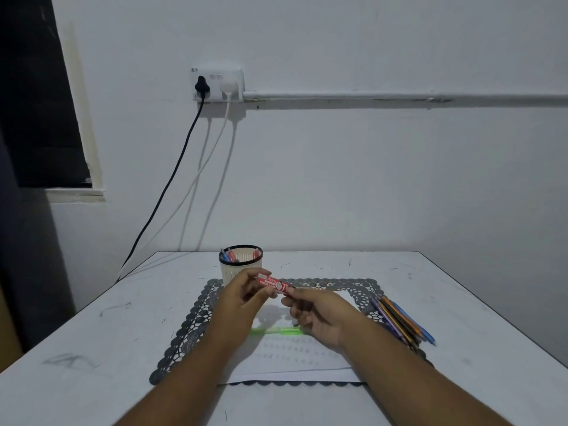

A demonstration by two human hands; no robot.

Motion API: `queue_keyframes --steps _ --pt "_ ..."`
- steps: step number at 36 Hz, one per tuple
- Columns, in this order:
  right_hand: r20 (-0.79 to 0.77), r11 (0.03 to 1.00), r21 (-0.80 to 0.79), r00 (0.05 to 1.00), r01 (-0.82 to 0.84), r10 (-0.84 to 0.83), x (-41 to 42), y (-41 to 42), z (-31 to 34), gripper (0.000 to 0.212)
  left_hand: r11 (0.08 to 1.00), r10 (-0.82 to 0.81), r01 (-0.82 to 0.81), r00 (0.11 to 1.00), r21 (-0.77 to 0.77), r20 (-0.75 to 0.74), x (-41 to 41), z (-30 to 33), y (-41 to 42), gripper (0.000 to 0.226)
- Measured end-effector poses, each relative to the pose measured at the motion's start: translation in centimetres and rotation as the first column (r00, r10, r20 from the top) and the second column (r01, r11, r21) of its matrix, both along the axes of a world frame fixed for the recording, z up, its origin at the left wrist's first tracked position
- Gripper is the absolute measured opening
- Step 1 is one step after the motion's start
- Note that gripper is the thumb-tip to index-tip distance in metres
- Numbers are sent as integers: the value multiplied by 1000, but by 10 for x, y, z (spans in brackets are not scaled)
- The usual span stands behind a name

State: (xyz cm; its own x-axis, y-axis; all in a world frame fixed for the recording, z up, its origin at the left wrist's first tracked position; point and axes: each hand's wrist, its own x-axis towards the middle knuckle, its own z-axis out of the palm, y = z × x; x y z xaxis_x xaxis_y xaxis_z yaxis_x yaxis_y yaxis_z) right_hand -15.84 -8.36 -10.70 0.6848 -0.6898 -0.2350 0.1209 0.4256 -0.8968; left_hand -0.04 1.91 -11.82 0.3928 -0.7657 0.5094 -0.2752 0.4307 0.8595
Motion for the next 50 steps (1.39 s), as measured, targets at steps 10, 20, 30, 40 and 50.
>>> queue_keyframes --steps 10,20,30,40,50 --pt "-20 998 69 1000 -6 7 3 -1 -3 14 1000 26 -26 1000 0 2 2 -1 0 19" --pt "-86 976 -199 991 85 -104 -11 -4 4 13 981 139 -162 972 110 189 9 -6 0 20" --pt "-80 938 -321 983 130 -164 -17 -7 4 21 921 209 -322 883 218 419 8 -11 -1 19" --pt "-17 891 -414 977 185 -211 -15 -12 8 11 893 219 -379 837 243 501 -2 -8 5 16" --pt "63 844 -460 959 274 -277 -7 -11 5 6 890 192 -369 836 267 515 -5 -4 9 13"
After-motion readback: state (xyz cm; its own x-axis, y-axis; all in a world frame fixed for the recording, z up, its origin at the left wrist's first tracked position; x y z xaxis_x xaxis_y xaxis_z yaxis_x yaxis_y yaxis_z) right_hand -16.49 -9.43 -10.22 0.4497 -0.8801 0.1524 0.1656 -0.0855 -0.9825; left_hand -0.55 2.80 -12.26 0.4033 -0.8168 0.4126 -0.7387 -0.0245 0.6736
